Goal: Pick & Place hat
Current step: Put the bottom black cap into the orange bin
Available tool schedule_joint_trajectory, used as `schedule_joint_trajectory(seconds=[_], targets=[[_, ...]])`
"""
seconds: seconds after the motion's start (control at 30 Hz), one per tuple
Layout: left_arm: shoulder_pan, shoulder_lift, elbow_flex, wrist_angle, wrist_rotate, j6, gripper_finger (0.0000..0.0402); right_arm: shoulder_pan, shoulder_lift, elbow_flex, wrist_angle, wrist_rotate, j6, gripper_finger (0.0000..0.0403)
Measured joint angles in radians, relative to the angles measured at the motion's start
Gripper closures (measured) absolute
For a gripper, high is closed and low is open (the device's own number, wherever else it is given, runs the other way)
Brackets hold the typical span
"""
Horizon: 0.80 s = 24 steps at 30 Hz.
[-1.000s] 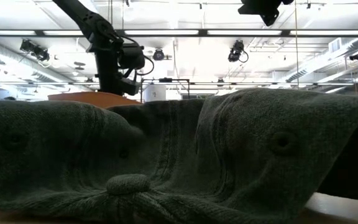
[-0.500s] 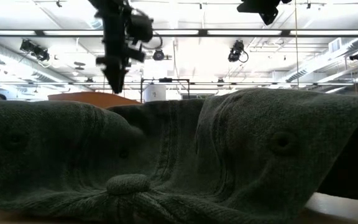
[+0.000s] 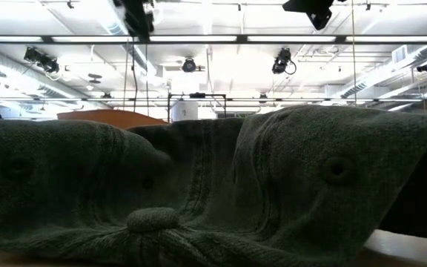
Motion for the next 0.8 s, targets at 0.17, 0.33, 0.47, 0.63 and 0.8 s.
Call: schedule_joint_trajectory(seconds=[0.17,0.33,0.47,0.63,0.8], targets=[[-0.125,-0.086,0.0,0.001,-0.001,-0.163,0.0225,0.0,0.036,0.0,0.043,-0.042,-0.004,0.0268],[-0.261,-0.119,0.0,0.038,-0.06,-0.281,0.0225,0.016,0.094,0.0,0.118,-0.08,-0.023,0.0268],[-0.367,-0.125,-0.024,0.076,-0.161,-0.367,0.0225,0.053,0.134,0.0,0.152,-0.089,-0.009,0.0268],[-0.498,-0.125,-0.122,0.106,-0.309,-0.458,0.0225,0.12,0.183,0.0,0.19,-0.087,0.013,0.0268],[-0.607,-0.134,-0.282,0.29,-0.376,-0.571,0.0225,0.166,0.209,0.0,0.2,-0.085,0.003,0.0268]])
